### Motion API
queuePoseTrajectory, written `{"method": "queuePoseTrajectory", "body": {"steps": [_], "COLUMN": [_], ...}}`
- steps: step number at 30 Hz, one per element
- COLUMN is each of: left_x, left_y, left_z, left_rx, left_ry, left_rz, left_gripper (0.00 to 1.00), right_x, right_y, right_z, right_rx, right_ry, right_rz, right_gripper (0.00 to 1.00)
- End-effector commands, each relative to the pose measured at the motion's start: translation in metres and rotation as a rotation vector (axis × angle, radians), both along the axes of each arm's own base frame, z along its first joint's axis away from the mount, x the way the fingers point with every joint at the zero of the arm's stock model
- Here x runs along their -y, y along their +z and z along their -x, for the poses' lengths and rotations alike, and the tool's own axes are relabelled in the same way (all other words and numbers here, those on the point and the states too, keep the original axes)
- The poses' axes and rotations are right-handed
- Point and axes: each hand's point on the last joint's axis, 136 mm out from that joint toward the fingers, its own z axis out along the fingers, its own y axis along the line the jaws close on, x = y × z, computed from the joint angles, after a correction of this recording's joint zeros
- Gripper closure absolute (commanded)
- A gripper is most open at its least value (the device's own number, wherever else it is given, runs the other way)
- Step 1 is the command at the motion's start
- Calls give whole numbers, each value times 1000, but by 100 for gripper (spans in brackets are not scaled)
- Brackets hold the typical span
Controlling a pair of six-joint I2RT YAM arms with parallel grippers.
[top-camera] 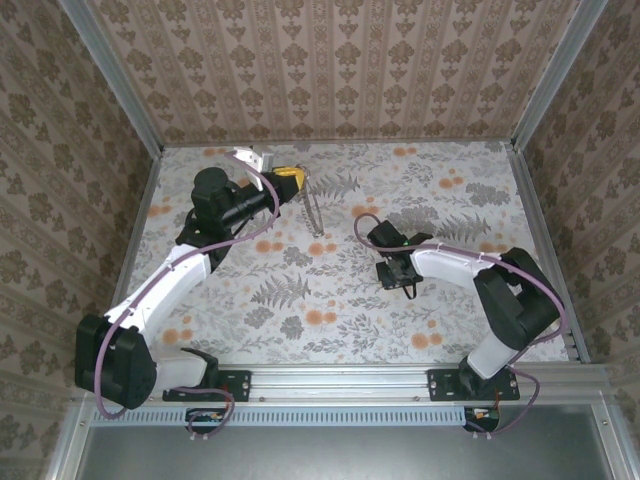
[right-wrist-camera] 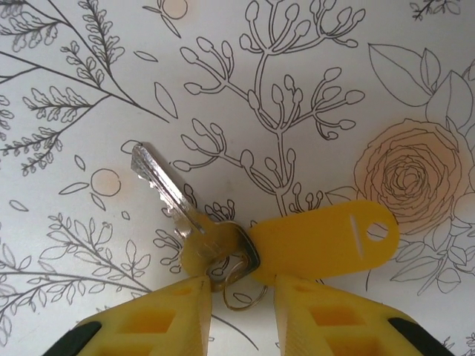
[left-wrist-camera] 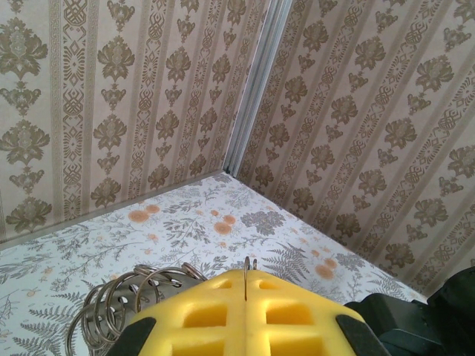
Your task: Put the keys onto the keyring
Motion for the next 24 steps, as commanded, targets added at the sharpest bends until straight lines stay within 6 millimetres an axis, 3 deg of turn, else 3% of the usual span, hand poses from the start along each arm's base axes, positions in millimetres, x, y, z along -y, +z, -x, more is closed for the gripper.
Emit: {"method": "queuePoseTrajectory", "body": {"steps": [1, 13, 15, 24], "left_x": [3, 2, 2, 4], "left_y": [31, 32, 32, 32], "left_z": [5, 5, 6, 7], "left_rx": [72, 73, 73, 74], "left_ry": [-18, -17, -18, -24], "left_rz": [47, 52, 53, 55], "left_gripper": [100, 100, 100, 100], "right_x": [5, 7, 2, -23], "right_y": [1, 8, 15, 60], "right_z": [-2, -5, -4, 9], "right_rx": [-6, -1, 3, 29], "right_ry": [16, 3, 2, -7], "right_rz": [69, 87, 51, -180], "right_gripper": [71, 94, 100, 100]}}
